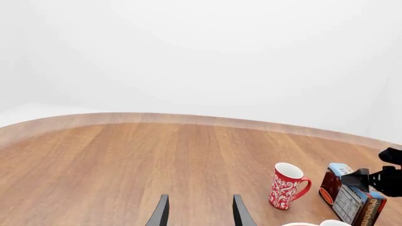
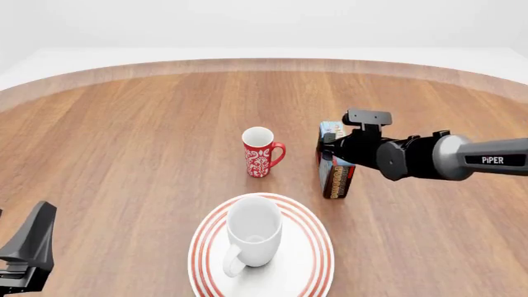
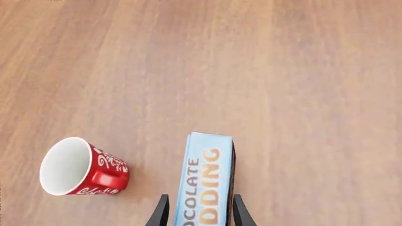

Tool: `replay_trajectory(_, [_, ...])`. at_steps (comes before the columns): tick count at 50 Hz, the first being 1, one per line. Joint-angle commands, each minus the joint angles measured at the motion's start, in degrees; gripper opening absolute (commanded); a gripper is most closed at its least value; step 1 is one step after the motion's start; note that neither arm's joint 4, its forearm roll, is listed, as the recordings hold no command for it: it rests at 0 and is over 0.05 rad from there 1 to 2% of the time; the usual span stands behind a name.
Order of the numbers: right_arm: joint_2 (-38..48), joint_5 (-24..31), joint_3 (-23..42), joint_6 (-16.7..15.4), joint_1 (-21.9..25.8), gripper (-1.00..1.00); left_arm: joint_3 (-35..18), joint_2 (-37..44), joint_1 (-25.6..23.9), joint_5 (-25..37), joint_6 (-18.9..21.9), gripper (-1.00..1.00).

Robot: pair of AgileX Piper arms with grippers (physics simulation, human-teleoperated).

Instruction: Pick up the white mug and put it on the plate, and put the chocolate pudding to the right of the plate.

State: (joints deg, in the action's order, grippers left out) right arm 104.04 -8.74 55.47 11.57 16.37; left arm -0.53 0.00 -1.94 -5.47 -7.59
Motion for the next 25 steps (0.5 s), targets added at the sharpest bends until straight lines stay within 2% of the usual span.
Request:
replay_trajectory(1, [1.67,-0.23,-1.05,-0.7,-0.3,1.0,0.0,0.0,-0.01,0.0,0.0,1.0])
replay_trajectory(25, [3.95,-1.59,-2.47,-1.9,-0.84,1.0,0.0,0.0,0.01,-0.02,-0.02,1.0])
